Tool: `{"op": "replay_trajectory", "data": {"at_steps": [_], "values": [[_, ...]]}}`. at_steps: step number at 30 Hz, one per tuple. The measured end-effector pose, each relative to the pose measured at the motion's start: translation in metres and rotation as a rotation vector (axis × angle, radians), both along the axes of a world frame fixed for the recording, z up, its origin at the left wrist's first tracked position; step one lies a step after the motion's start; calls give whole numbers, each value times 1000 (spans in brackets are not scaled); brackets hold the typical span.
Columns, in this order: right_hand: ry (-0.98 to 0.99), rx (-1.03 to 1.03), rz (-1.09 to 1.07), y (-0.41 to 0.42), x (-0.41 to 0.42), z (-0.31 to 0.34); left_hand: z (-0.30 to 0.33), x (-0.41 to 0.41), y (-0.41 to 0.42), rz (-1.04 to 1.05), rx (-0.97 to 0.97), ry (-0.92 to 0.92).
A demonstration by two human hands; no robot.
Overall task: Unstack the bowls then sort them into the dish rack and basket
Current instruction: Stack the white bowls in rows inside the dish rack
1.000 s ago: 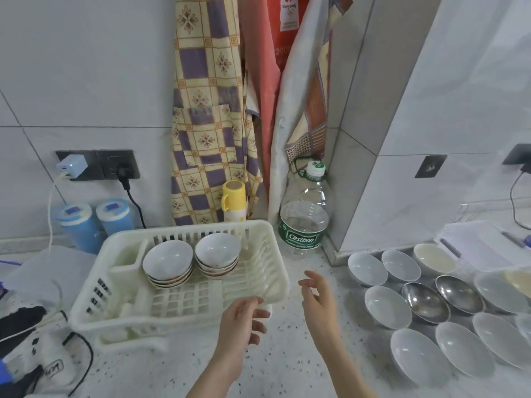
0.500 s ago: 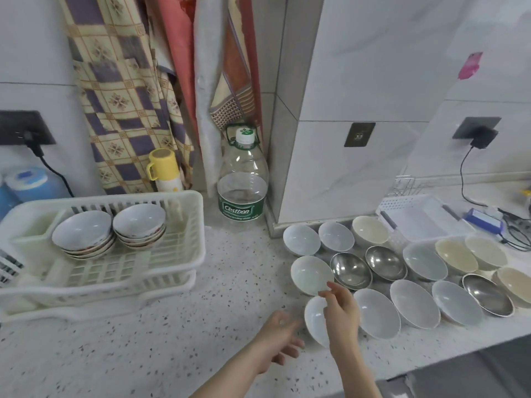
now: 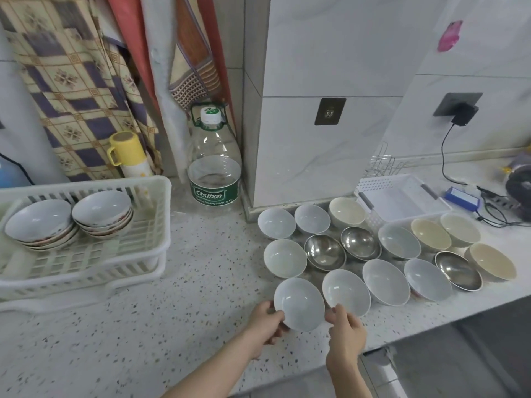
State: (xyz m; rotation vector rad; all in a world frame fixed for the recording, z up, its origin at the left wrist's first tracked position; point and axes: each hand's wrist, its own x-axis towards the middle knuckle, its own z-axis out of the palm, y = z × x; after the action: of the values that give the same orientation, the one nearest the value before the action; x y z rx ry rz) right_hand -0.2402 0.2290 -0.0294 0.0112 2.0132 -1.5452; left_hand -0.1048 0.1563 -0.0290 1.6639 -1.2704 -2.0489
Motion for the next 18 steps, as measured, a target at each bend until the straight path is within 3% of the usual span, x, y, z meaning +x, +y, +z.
{"op": "replay_trajectory", "data": {"at_steps": [8, 18], "values": [[-187, 52, -182, -5, -4, -12, -1, 31, 0, 80, -54, -44], [-222, -5, -205, -18, -6, -11, 10, 56, -5, 152, -37, 15]]}}
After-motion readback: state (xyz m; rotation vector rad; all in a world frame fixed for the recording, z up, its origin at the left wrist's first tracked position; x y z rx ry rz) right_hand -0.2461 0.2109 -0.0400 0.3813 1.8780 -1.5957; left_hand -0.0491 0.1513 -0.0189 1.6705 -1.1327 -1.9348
